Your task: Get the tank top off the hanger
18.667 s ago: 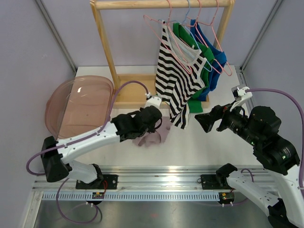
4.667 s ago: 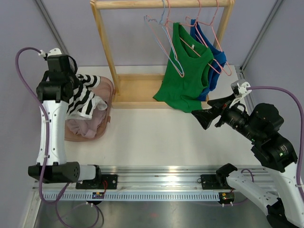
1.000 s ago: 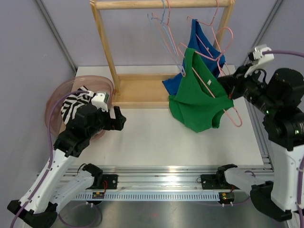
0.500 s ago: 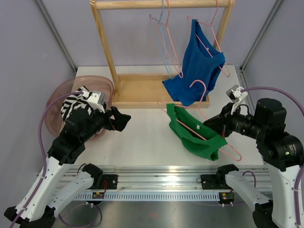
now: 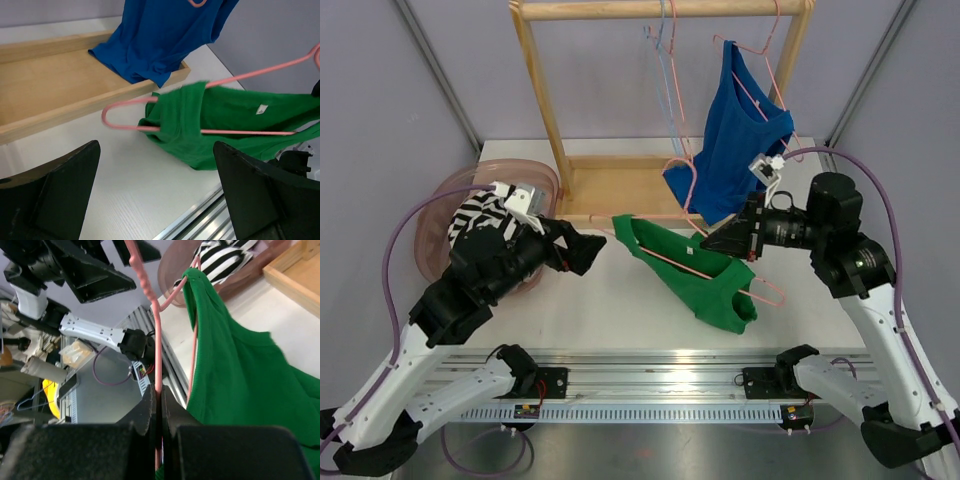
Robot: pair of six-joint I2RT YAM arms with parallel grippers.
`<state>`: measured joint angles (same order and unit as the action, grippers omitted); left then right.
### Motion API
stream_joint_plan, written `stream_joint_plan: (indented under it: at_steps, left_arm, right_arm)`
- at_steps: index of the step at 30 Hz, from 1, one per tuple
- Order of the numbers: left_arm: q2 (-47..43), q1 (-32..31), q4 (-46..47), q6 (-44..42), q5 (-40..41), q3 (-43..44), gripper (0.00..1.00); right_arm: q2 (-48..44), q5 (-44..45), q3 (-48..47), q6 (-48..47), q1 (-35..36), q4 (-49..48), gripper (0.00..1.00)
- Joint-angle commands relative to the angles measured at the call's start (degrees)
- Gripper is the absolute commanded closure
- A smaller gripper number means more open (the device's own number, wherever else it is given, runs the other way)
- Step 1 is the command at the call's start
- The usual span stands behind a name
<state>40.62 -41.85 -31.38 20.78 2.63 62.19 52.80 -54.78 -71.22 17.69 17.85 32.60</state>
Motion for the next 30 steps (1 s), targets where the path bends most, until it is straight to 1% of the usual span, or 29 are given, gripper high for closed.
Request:
stream_joint_plan:
  at_steps: [1, 2, 4, 7, 11, 15, 16, 18, 26, 30]
  left_arm:
    - [0.8, -1.8, 2.4, -3.4, 4.7, 3.6, 0.01]
    - [0.9, -2.2, 3.1, -3.9, 4.8, 3.9, 0.01]
    - [0.6, -3.1, 3.5, -5.5, 7.0, 4.1, 0.01]
    - [1.2, -3.3, 1.9, -7.0, 10.7, 5.7, 0.04]
    - [0.7, -3.6, -0.4, -7.7, 13.0, 6.3, 0.06]
    - [-0.2, -4.1, -0.3, -7.7, 13.3, 5.2, 0.1]
    - [-0.2, -4.2, -0.3, -7.7, 13.7, 4.9, 0.13]
    - [-0.1, -4.4, -0.3, -7.7, 14.4, 4.5, 0.14]
    - [2.2, -4.4, 1.8, -7.1, 17.4, 4.1, 0.26]
    - [3.8, -4.4, 2.6, -6.4, 19.0, 3.9, 0.4]
  right_arm:
    - [3.3, 6.2, -6.4, 0.3, 10.7, -6.0, 1.0]
    - [4.8, 8.2, -9.6, -1.0, 13.1, -3.4, 1.0]
    - [8.3, 11.4, -11.7, -2.2, 17.7, -2.7, 1.0]
    - [10.7, 14.8, -13.9, -2.3, 20.9, -3.6, 1.0]
    - [12.5, 17.8, -17.2, -2.5, 23.5, -4.6, 1.0]
    - [14.3, 20.8, -20.0, -2.8, 24.3, -3.9, 1.0]
    - [14.4, 21.1, -20.2, -2.5, 24.3, -3.9, 1.0]
    - [14.4, 20.1, -20.3, -1.9, 24.3, -5.2, 1.0]
    - [12.2, 17.3, -17.6, 0.1, 24.8, -7.4, 1.0]
    - [10.6, 18.0, -16.8, -0.3, 24.8, -6.9, 1.0]
